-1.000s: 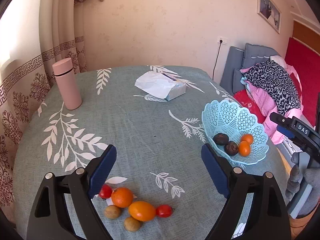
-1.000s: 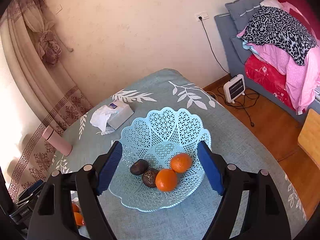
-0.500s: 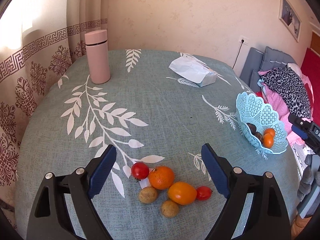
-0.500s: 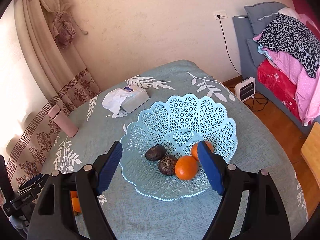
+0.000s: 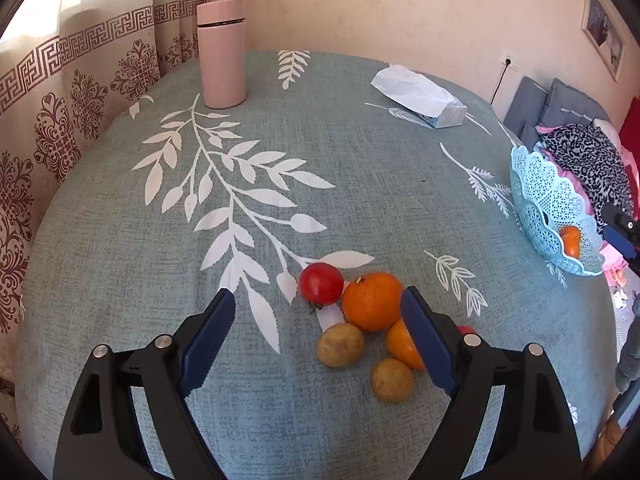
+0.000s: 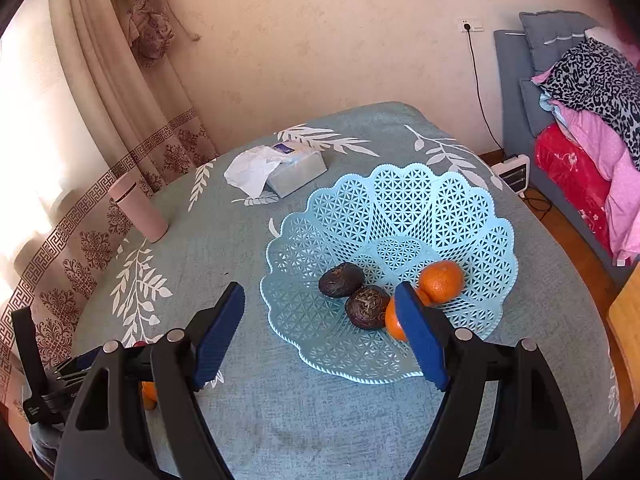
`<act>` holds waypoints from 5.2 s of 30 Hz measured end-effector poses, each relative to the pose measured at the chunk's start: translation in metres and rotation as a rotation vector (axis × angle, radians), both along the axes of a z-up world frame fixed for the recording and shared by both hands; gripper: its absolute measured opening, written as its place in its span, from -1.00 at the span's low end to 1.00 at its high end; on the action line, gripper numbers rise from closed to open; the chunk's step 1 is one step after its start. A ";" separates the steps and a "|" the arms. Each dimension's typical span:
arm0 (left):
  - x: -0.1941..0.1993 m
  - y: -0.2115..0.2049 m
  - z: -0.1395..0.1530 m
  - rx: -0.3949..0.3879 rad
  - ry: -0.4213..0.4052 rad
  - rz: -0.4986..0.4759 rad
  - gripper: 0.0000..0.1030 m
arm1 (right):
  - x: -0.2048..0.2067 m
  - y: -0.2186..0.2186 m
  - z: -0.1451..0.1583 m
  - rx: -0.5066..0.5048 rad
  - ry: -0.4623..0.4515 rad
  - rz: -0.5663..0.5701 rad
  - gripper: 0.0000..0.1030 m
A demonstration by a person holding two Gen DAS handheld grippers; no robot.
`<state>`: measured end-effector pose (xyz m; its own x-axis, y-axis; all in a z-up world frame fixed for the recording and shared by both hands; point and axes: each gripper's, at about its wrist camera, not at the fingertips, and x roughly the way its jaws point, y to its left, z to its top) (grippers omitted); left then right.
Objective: Organize fruits
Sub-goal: 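Grasp a brown potato with the left tool and lift it, then hold the potato in the left tool while the right tool places an orange in the basket, then lower the brown potato into the blue basket and open the left tool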
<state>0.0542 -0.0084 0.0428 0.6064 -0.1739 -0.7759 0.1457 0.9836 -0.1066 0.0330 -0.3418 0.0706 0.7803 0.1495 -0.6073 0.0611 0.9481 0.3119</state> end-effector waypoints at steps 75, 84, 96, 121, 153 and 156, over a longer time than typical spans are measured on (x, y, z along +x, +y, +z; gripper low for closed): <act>-0.039 0.034 0.042 -0.045 -0.144 0.010 -0.46 | 0.033 0.170 -0.015 -0.044 0.089 0.459 -0.25; -0.039 0.027 0.037 -0.039 -0.134 -0.004 -0.46 | 0.024 0.124 0.002 -0.004 0.042 0.368 -0.25; -0.042 0.016 0.038 -0.042 -0.135 -0.027 -0.46 | 0.005 0.043 0.013 -0.010 0.016 0.177 -0.25; -0.045 -0.061 0.062 0.005 -0.179 -0.187 -0.46 | -0.022 -0.071 0.005 0.074 0.039 -0.147 0.14; 0.011 -0.229 0.057 -0.120 -0.117 -0.499 -0.45 | -0.033 -0.083 0.025 0.102 -0.040 -0.185 0.31; 0.012 -0.228 0.057 -0.127 -0.129 -0.494 -0.05 | -0.034 -0.084 0.023 0.103 -0.034 -0.186 0.31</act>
